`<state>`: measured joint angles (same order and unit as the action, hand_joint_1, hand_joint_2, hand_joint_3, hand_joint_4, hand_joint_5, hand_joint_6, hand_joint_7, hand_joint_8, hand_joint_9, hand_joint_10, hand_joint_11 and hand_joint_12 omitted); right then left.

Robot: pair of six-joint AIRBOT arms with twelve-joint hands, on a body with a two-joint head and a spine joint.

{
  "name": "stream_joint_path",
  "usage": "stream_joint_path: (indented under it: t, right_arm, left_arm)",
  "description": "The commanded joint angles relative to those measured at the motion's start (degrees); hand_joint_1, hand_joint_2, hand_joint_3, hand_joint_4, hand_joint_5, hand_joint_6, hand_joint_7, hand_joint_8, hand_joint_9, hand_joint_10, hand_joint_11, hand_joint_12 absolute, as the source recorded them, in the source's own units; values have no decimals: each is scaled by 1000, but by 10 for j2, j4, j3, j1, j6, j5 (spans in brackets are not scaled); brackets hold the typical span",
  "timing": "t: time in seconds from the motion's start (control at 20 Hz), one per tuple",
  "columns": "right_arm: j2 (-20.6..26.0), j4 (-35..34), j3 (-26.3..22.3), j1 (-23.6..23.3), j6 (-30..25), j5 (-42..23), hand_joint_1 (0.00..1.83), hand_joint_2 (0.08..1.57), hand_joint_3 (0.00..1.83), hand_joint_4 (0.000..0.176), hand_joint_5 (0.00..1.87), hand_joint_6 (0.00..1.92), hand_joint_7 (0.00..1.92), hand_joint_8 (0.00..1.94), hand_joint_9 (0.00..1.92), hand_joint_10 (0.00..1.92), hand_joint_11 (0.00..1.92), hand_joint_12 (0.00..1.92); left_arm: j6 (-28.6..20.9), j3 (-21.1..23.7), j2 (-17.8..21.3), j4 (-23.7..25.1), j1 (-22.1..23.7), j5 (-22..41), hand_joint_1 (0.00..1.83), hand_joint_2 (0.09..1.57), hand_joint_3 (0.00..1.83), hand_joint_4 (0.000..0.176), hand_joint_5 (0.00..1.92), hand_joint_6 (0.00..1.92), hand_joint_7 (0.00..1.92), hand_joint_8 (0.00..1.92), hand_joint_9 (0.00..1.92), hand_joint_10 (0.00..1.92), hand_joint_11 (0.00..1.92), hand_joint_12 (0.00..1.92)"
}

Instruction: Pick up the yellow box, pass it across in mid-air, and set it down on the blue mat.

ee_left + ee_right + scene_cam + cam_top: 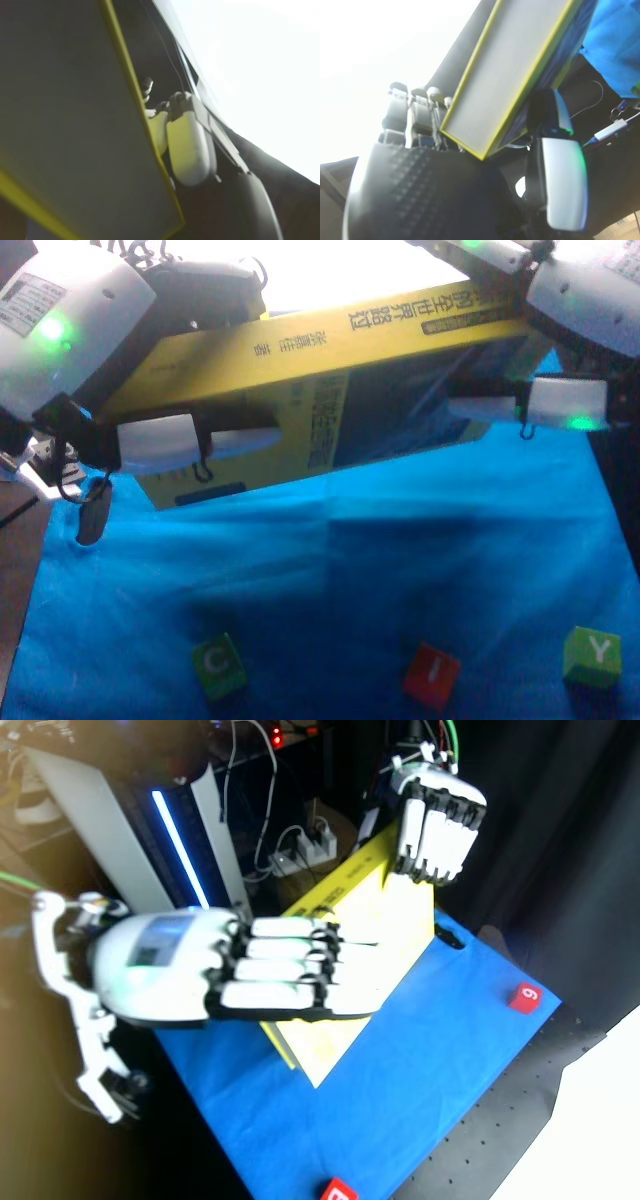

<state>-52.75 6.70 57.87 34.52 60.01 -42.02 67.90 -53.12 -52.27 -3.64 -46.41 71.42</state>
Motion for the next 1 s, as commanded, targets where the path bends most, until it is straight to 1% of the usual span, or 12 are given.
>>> stream_joint_path:
  t: [0.0,0.05,0.1,0.15,0.2,0.35,0.4,0.5,0.65,0.85,0.9,0.95]
  right_arm:
    - [-4,-6,3,-6,1,-41,889,1151,0,0,268,864,414,833,244,1188,108,1519]
    - [-5,-9,4,-6,1,-39,953,1262,47,0,544,1440,542,1674,642,1774,689,1841]
    - [-5,-11,6,-6,1,-36,1232,1243,28,0,883,1825,1051,1888,1208,1892,1295,1905]
    - [-5,-13,7,-6,1,-36,1392,1236,23,0,1099,1902,1326,1930,1470,1915,1554,1918]
    - [-5,-15,8,-6,1,-36,1463,1229,21,0,1207,1917,1432,1939,1559,1920,1644,1920]
    - [-5,-20,11,-6,2,-36,1454,1202,9,0,1200,1921,1479,1941,1592,1921,1684,1921]
    - [-5,-22,13,-6,2,-36,1408,1193,4,0,1198,1921,1457,1941,1565,1921,1659,1921]
    - [-4,-24,14,-6,2,-36,1506,1186,1,0,1176,1921,1403,1941,1499,1921,1603,1921]
    - [-2,-24,15,-12,2,-36,1529,1204,9,0,1173,1921,1386,1941,1497,1921,1595,1921]
    - [-2,-24,15,-16,2,-37,1462,1214,20,0,1215,1921,1424,1941,1532,1921,1616,1921]
    - [-2,-24,15,-16,2,-37,1459,1211,19,0,1217,1921,1424,1941,1533,1921,1617,1921]
    - [-2,-24,14,-17,2,-37,1455,1213,22,0,1210,1921,1411,1941,1526,1921,1615,1921]
  left_arm:
    - [-19,5,0,16,9,113,1367,1190,4,170,1158,1921,1386,1921,1524,1921,1601,1921]
    - [-19,5,0,17,9,116,1401,1177,0,169,1207,1921,1438,1921,1523,1921,1601,1921]
    - [-19,6,0,18,9,120,1387,1183,1,166,1209,1921,1438,1921,1525,1921,1602,1921]
    - [-19,6,0,18,9,122,1366,1192,5,164,1198,1921,1436,1921,1526,1921,1603,1921]
    - [-19,6,0,18,9,122,1402,1177,0,162,1219,1921,1451,1921,1525,1921,1603,1921]
    - [-19,7,0,18,9,122,1364,1191,4,153,1154,1921,1388,1921,1522,1921,1600,1921]
    - [-19,7,0,17,9,120,1401,1178,0,152,1206,1921,1438,1921,1522,1921,1600,1921]
    - [-20,7,1,17,9,116,1367,1190,3,150,1159,1921,1387,1921,1524,1921,1601,1921]
    - [-20,6,3,8,5,115,1366,1192,4,144,1199,1921,1436,1921,1526,1921,1603,1921]
    - [-28,4,3,-11,-5,116,1363,1192,3,133,1154,1921,1388,1921,1522,1921,1600,1921]
    - [-28,4,3,-13,-6,116,1400,1178,0,131,1206,1921,1438,1921,1522,1921,1600,1921]
    - [-28,4,4,-16,-8,116,636,1123,2,114,240,383,287,383,304,383,319,383]
